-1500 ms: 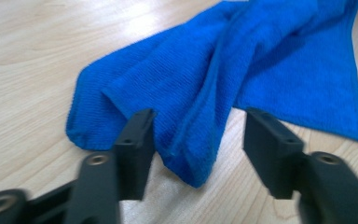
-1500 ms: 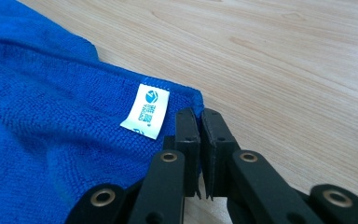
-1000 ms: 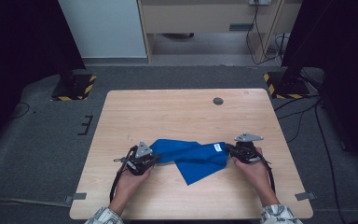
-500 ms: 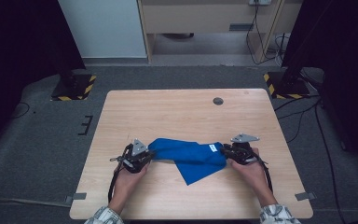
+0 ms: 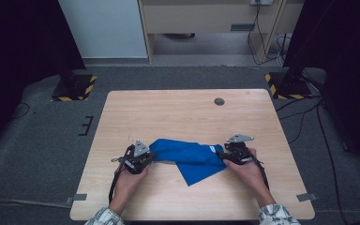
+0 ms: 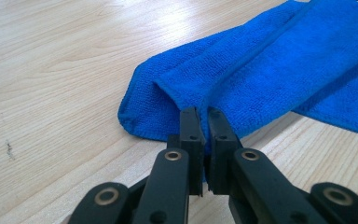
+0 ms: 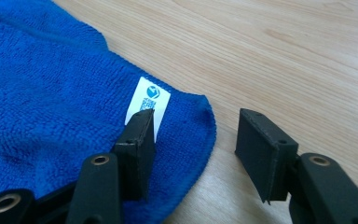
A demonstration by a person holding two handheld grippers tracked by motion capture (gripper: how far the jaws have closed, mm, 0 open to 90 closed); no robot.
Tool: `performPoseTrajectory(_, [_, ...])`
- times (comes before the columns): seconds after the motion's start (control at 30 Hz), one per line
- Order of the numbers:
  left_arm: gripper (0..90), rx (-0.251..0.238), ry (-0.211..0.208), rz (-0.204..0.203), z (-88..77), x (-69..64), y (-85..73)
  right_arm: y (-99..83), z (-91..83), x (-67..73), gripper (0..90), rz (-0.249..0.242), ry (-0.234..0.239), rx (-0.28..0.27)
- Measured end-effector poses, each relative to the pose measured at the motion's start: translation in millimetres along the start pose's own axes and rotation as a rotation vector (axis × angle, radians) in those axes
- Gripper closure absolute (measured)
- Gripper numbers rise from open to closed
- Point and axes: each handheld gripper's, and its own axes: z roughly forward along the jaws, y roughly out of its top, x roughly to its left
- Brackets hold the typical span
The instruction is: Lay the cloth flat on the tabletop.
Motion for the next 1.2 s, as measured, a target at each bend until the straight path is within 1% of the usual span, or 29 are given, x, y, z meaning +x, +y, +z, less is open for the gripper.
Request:
performPoseTrajectory(0.1, [86.5, 0.001, -0.002, 0.001, 0.1, 0.0, 0.0, -0.1, 0.7, 5.8, 53.2, -0.045, 0.003, 0.003])
performPoseTrajectory(0.13, [86.5, 0.001, -0.002, 0.001, 0.0, 0.0, 0.0, 0.3, -0.4, 8.5, 57.5, -0.058, 0.036, 0.012])
performPoseTrajectory(0.17, [86.5, 0.002, -0.003, 0.001, -0.1, 0.1, -0.1, 0.3, -0.4, 8.5, 57.5, -0.058, 0.036, 0.012])
performPoseTrajectory(0.2, [86.5, 0.002, -0.003, 0.001, -0.1, 0.1, -0.2, 0.3, -1.5, 11.1, 63.4, -0.069, 0.04, 0.02])
performPoseTrajectory(0.23, [86.5, 0.002, -0.003, 0.001, -0.1, 0.1, -0.2, 0.3, -1.5, 11.1, 63.4, -0.069, 0.04, 0.02])
performPoseTrajectory(0.33, [86.5, 0.003, -0.004, 0.003, -0.3, 0.1, 0.1, 0.6, -2.1, 13.0, 74.0, -0.078, 0.056, 0.025])
performPoseTrajectory(0.47, [86.5, 0.003, -0.003, 0.004, -0.7, 0.2, 0.2, 0.9, -2.1, 16.4, 83.5, -0.096, 0.071, 0.03])
performPoseTrajectory(0.63, [86.5, -0.001, -0.005, 0.004, -1.2, 0.7, 0.6, 0.3, -2.2, 17.5, 86.6, -0.088, 0.07, 0.024])
performPoseTrajectory(0.67, [86.5, -0.003, -0.007, 0.004, -1.4, 0.8, 0.8, 0.3, -3.1, 16.9, 86.8, -0.095, 0.064, 0.015])
performPoseTrajectory(0.73, [86.5, -0.006, -0.01, 0.003, -1.8, 0.8, 1.2, 0.6, -4.2, 16.3, 86.9, -0.093, 0.059, 0.011])
performPoseTrajectory(0.77, [86.5, -0.008, -0.011, 0.003, -1.9, 0.3, 1.4, 1.0, -4.9, 15.4, 86.9, -0.092, 0.051, 0.001])
performPoseTrajectory(0.83, [86.5, -0.011, -0.02, -0.001, -1.8, -0.8, 2.4, 2.9, -8.5, 11.6, 86.9, -0.073, 0.031, -0.025])
performPoseTrajectory(0.87, [86.4, -0.014, -0.02, -0.002, -1.1, -1.3, 3.6, 4.2, -9.8, 9.3, 86.9, -0.075, 0.024, -0.036])
performPoseTrajectory(0.93, [86.3, -0.023, -0.021, -0.002, 1.3, -1.5, 7.6, 7.9, -10.5, 5.3, 86.9, -0.076, 0.015, -0.051])
performPoseTrajectory(1.0, [86.3, -0.028, -0.015, 0.01, 6.2, 0.5, 16.8, 11.3, -9.0, 0.6, 86.8, -0.07, 0.011, -0.054])
performPoseTrajectory(1.07, [86.4, -0.036, -0.019, -0.014, 12.7, 5.0, 27.1, 16.9, -4.4, -6.7, 86.7, -0.063, 0.0, -0.047])
performPoseTrajectory(1.1, [86.4, -0.041, -0.021, -0.02, 16.4, 6.4, 32.5, 16.9, -4.4, -6.7, 86.7, -0.063, 0.0, -0.047])
performPoseTrajectory(1.13, [86.4, -0.036, -0.02, -0.015, 21.1, 6.8, 37.5, 18.3, -3.6, -9.0, 86.6, -0.057, 0.0, -0.048])
performPoseTrajectory(1.2, [86.5, 0.015, -0.01, 0.004, 34.9, 7.1, 44.3, 19.0, -1.7, -13.2, 86.1, -0.045, -0.006, -0.038])
